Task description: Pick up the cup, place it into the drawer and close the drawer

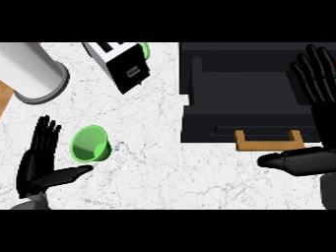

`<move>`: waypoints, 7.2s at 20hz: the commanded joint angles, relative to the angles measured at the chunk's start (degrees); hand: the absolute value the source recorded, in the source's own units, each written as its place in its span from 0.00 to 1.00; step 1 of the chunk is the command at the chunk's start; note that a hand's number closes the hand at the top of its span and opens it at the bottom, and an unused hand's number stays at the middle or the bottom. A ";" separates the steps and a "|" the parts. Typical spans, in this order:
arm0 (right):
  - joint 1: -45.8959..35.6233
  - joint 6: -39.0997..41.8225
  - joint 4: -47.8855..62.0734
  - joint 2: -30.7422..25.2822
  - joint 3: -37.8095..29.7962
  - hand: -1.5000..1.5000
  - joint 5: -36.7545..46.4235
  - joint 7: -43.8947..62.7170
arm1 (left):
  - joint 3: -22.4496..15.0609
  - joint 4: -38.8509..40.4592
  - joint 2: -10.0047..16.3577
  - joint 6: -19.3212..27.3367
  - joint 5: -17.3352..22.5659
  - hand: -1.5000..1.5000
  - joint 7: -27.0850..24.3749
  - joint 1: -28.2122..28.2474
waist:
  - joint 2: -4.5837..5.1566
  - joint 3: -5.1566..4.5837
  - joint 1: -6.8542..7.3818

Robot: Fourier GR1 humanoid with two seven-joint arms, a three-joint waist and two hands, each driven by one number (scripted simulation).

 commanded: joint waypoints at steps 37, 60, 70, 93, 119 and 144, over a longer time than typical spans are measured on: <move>-2.70 2.67 -1.84 -2.35 -3.53 0.00 -4.16 5.41 | 6.50 61.55 7.03 -10.57 -4.28 0.00 -40.42 -24.55 | 0.44 -0.19 -1.45; -2.75 4.06 2.01 -3.09 -4.88 0.00 -4.06 2.08 | 6.57 50.77 2.82 -7.40 -4.14 1.00 -47.21 -30.87 | 0.09 -0.04 -0.80; 0.11 1.17 -0.73 -0.04 -1.98 0.00 -0.23 1.93 | -0.68 36.84 -3.89 -1.73 -5.91 1.00 -31.73 -41.13 | -0.49 0.08 0.24; -4.07 4.27 5.69 -2.49 -4.34 0.00 -1.59 -2.83 | -21.34 42.50 -5.71 25.07 6.36 1.00 6.55 -74.36 | 0.90 0.15 -4.86; -10.46 17.37 7.76 0.26 6.99 1.00 -10.91 -1.58 | -31.75 47.30 -5.72 17.74 21.24 0.00 0.20 -70.77 | 2.95 0.08 -11.24; -7.61 14.92 32.48 -7.94 26.72 0.00 32.63 -7.71 | -27.63 44.83 -4.20 15.82 29.62 0.00 -12.37 -62.36 | 0.56 0.09 2.14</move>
